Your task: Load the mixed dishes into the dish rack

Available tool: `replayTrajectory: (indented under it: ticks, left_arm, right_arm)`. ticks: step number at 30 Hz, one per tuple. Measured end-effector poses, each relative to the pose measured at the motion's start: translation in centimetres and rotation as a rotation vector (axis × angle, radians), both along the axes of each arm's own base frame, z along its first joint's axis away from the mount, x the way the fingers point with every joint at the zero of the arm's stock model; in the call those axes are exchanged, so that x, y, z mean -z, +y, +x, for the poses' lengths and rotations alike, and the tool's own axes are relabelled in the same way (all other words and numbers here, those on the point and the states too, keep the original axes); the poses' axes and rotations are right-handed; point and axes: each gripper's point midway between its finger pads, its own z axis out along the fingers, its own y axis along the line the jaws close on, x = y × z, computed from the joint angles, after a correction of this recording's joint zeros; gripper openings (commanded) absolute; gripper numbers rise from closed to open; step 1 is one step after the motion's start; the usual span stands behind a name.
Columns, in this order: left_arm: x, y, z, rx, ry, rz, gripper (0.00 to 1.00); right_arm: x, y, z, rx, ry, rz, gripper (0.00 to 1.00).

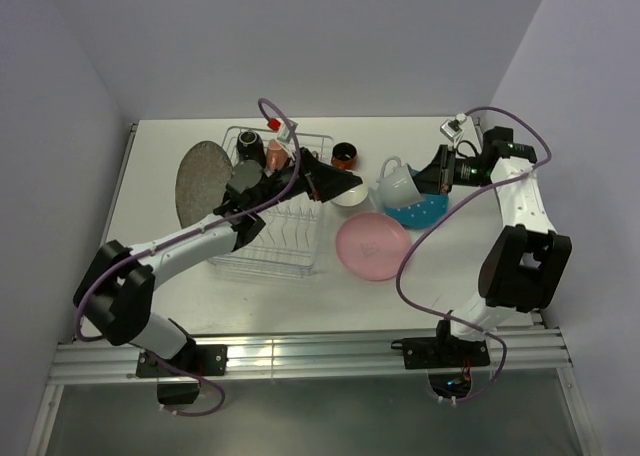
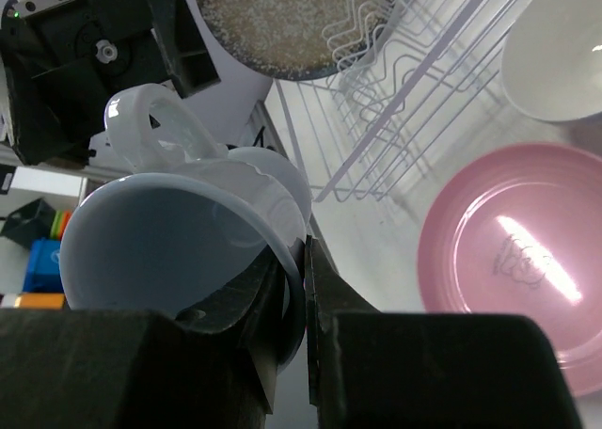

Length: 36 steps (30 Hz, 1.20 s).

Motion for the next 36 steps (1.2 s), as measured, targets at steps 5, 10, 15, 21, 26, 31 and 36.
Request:
replayTrajectory:
  ticks: [5,10,15,21,26,31,36]
  left_arm:
    - [1.1,-2.0,0.5,0.041,0.051,0.005,0.99]
    - [1.8,-3.3,0.3,0.102,0.075,0.007,0.99]
    - [2.0,-3.7,-0.7,0.165,0.080,-0.002,0.99]
    - [2.0,-3.7,-0.8,0.169,0.065,0.001,0.99]
    - [1.7,-3.6,-0.8,0.170,0.051,-0.011,0.99]
    - [1.6,-3.7,-1.0,0.174,0.043,-0.013,0.99]
    - [1.9,-4.0,-0.8,0.184,0.045,-0.024,0.99]
  right_arm:
    - [0.3,1.4,-0.8,-0.051,0.039,0.007,0.00]
    - [-0.2,2.9,-1.5,-0.104,0.029,0.004,0.00]
    - [-0.2,3.1,-1.7,-0.110,0.030,0.004,0.00]
    - [-1.0,3.3,-1.6,-0.118,0.005,-0.003,0.00]
    - [-3.3,3.3,-1.2,-0.123,-0.058,-0.022,0.00]
    - [-6.4,3.6,-0.9,-0.135,-0.145,-0.029,0.00]
    - [-7.5,4.0,-0.6,-0.150,-0.178,-0.031,0.00]
